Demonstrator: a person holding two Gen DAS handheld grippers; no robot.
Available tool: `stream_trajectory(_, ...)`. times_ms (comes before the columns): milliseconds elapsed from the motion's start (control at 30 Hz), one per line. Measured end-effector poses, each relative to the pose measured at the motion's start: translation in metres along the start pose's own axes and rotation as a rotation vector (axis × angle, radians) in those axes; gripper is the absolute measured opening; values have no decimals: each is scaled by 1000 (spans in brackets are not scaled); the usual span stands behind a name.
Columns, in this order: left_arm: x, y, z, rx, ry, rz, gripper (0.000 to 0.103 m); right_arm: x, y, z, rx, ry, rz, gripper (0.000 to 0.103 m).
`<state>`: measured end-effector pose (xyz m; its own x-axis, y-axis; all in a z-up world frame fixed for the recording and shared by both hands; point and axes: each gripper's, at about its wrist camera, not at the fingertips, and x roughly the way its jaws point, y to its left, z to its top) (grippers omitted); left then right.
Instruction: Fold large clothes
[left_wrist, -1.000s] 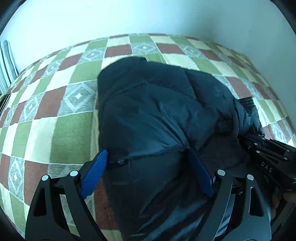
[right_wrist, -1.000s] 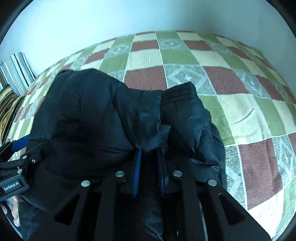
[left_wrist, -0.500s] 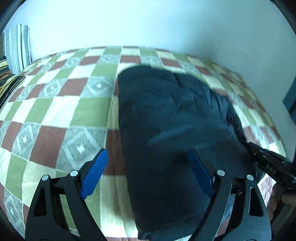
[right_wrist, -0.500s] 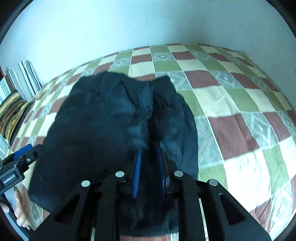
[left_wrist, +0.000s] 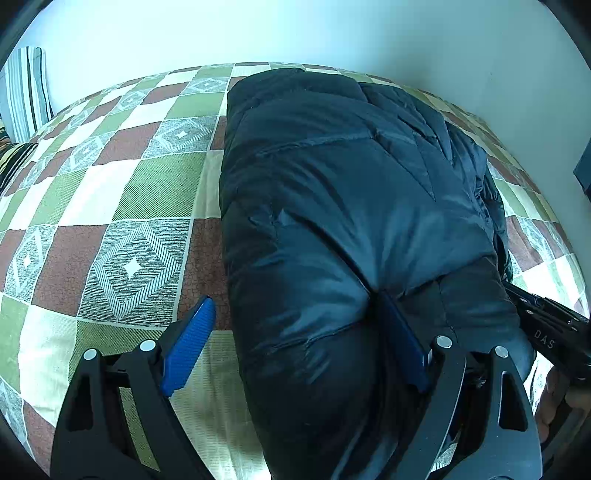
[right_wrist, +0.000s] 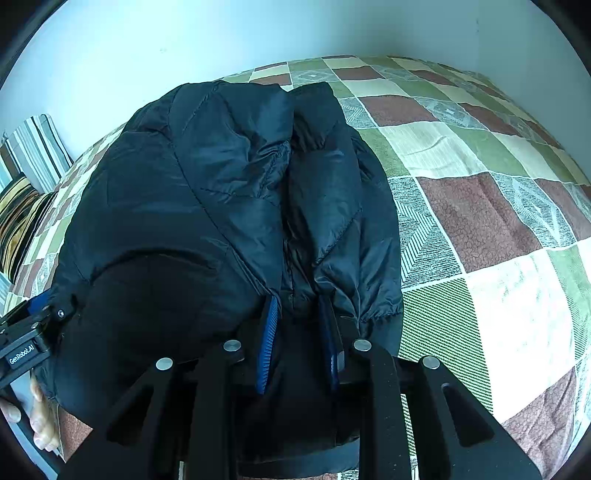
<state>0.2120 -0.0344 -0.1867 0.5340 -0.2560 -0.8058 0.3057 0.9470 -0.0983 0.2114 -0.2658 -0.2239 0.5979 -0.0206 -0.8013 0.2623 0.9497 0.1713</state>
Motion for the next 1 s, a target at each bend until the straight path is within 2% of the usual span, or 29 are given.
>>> stream_trajectory(233, -1, -3, -3, 10, -19, 18, 89, 1, 2, -2, -6, -12, -14, 23)
stream_trajectory(533, -2, -2, -3, 2, -27, 6, 89, -3, 5, -6, -9, -24, -25, 23)
stream_trajectory(1000, -9, 9, 2, -76, -15, -37, 95, -23, 5, -3, 9, -66, -36, 27)
